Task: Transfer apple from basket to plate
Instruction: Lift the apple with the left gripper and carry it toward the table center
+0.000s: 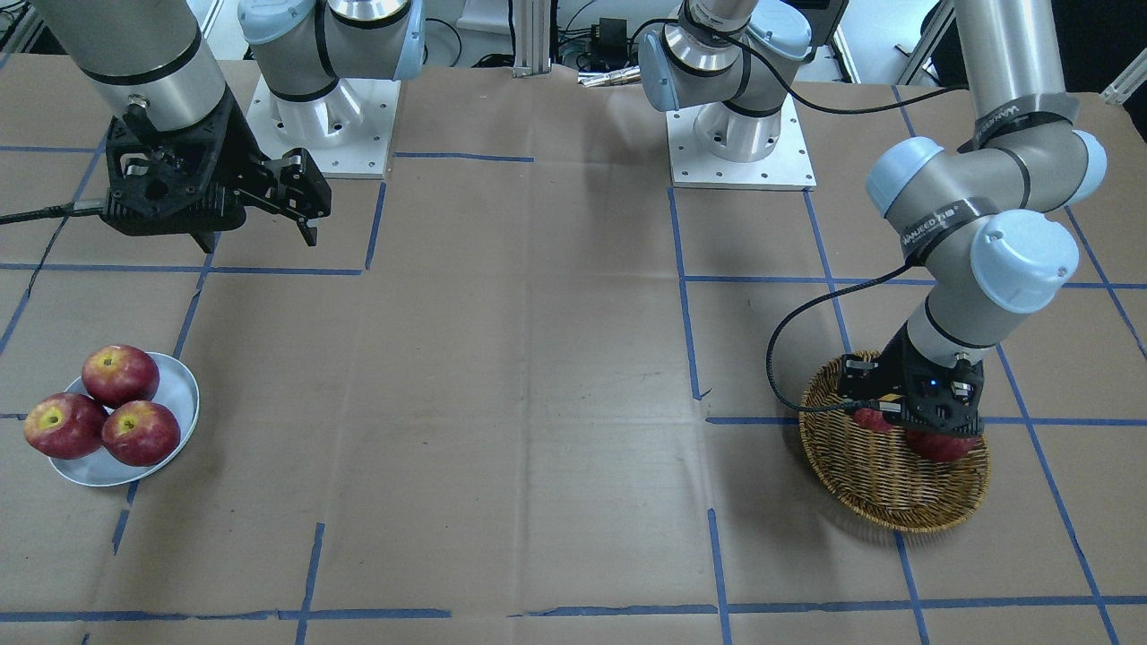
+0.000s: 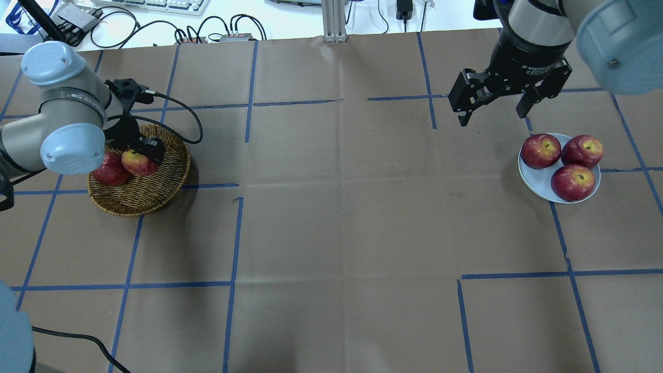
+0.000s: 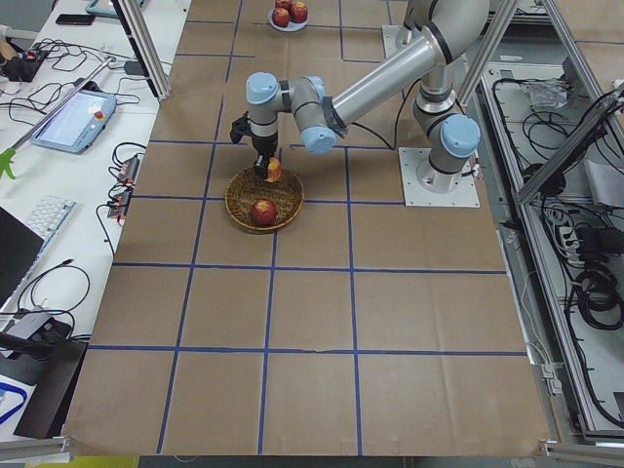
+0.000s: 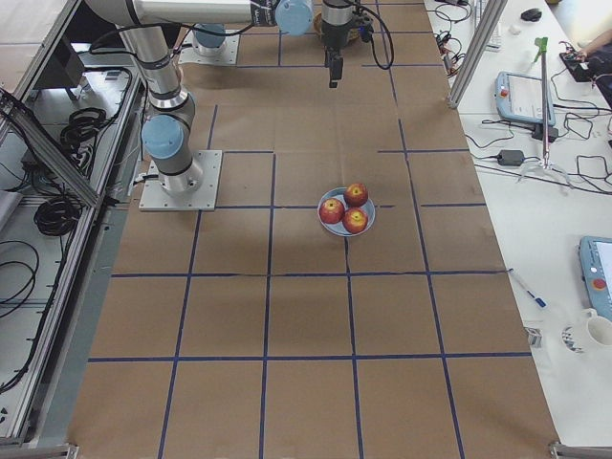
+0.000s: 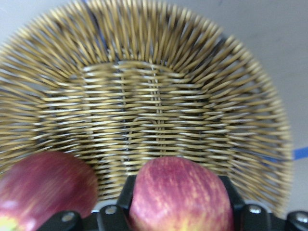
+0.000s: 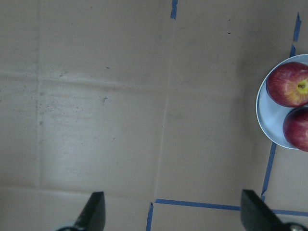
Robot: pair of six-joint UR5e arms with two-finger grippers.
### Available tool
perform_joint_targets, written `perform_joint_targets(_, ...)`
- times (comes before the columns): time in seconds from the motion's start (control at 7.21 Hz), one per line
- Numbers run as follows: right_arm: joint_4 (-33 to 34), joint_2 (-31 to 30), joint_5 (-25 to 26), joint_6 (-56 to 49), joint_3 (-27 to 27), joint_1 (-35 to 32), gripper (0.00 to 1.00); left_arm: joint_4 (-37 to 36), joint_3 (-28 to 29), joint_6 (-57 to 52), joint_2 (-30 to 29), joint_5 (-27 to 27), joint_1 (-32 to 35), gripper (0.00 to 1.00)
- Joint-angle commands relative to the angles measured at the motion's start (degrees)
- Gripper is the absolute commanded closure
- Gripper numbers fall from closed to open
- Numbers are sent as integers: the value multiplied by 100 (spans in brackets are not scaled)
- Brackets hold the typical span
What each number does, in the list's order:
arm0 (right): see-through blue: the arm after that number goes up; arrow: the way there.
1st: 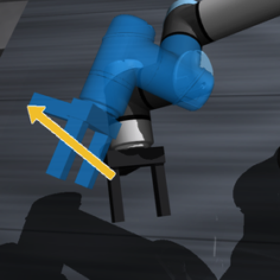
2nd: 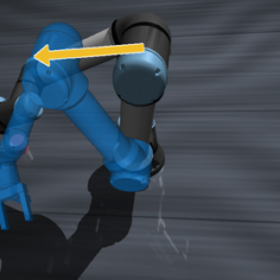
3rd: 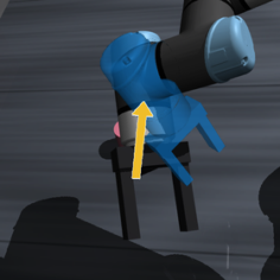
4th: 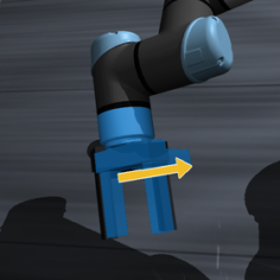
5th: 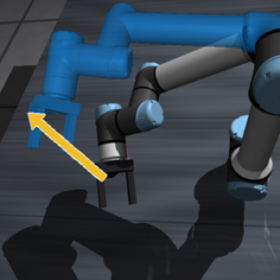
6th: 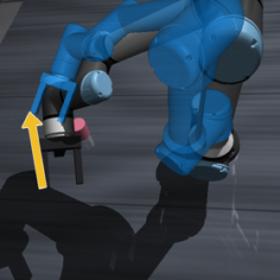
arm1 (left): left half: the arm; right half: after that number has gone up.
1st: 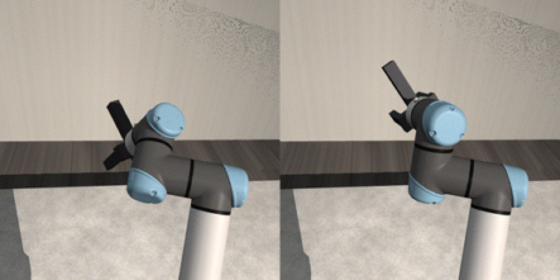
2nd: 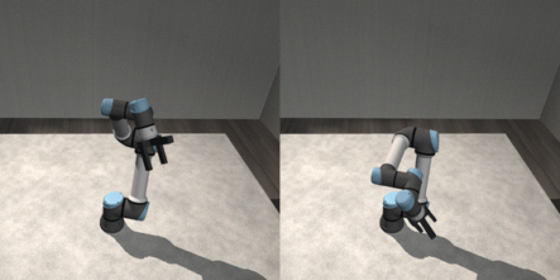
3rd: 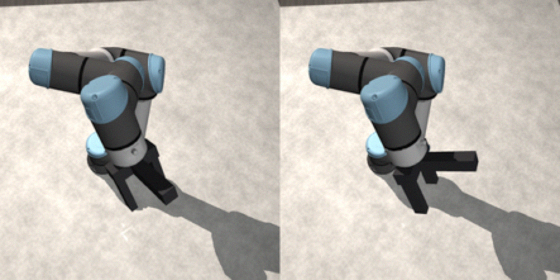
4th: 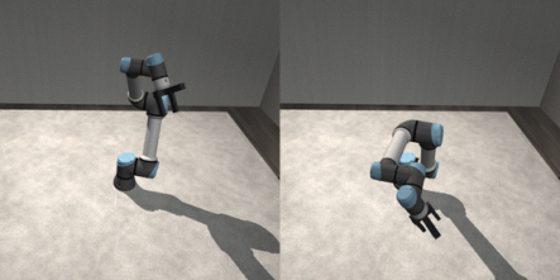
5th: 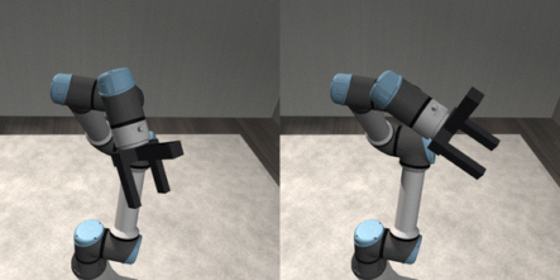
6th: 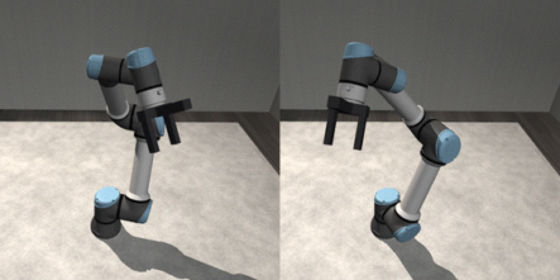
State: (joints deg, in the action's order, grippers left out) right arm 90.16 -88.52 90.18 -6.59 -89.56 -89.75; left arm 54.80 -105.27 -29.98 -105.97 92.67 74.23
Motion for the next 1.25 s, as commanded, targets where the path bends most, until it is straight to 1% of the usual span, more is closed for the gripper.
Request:
perform_joint_targets(0.0,1,2,0,0,0,2,0,180,6,1356,208,-38,948,44)
perform_joint_targets(0.14,1,2,0,0,0,2,0,172,41,2025,173,-47,1431,44)
perform_joint_targets(0.42,1,2,0,0,0,2,0,276,409,3143,-133,-65,2285,44)
perform_joint_targets(0.69,-7,2,0,0,0,2,0,268,909,3926,-756,-65,3129,44)
perform_joint_targets(0.97,-7,2,0,0,0,2,0,163,1139,4681,-1214,-74,3693,44)
perform_joint_targets(1.11,1,2,0,-9,0,2,0,111,1279,4781,-1381,-91,3834,44)
